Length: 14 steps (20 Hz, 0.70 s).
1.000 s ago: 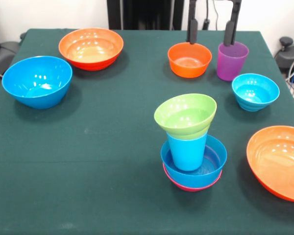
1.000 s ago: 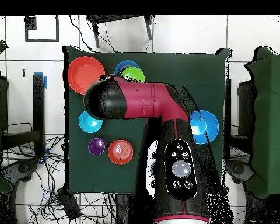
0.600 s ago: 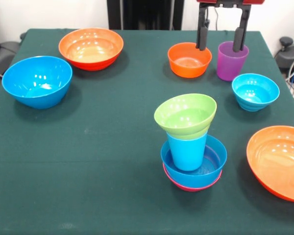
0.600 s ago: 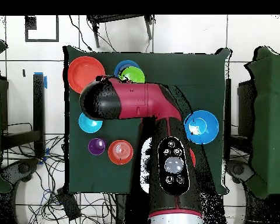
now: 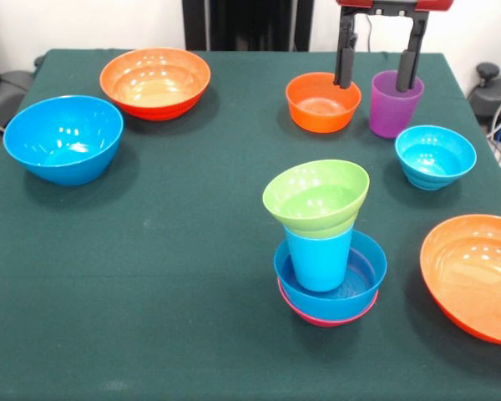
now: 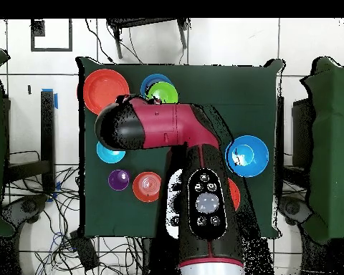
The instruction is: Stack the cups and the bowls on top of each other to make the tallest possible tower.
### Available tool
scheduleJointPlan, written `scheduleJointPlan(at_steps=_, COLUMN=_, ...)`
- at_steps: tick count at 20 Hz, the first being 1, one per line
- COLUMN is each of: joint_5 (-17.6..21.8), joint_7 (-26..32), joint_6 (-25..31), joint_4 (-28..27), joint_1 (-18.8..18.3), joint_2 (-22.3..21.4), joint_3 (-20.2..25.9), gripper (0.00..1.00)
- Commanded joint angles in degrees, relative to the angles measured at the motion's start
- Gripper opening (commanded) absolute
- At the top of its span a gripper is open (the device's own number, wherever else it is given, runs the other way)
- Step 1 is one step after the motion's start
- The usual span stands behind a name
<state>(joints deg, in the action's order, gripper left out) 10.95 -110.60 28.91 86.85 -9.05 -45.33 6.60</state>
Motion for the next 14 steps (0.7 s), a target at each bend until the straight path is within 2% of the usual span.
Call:
scheduleJointPlan(at_steps=1, joint_5=5.7, joint_7=-0.4, joint_6=-2.5, joint_4=3.7, joint_1=1.3, joint_2=2.7, joint_3=0.2, gripper=1.00)
scheduleJointPlan(at_steps=4, joint_5=6.9, joint_7=0.3, joint_6=-4.1, joint_4=3.9, joint_1=0.5, joint_2=2.8, joint_3=0.8, gripper=1.00)
scheduleJointPlan(at_steps=7, joint_5=10.2, joint_7=-2.4, joint_6=-13.0, joint_4=6.0, joint_1=1.3, joint_2=2.9, joint_3=-0.8, gripper=1.00)
scheduleJointPlan(at_steps=9, joint_5=10.8, joint_7=-3.9, joint_6=-15.1, joint_4=6.7, joint_1=2.3, joint_2=3.1, joint_3=-1.9, gripper=1.00)
scheduleJointPlan(at_steps=14, joint_5=9.4, joint_7=-3.6, joint_6=-13.6, joint_4=7.9, joint_1=1.8, joint_2=2.4, joint_3=-1.1, gripper=1.00)
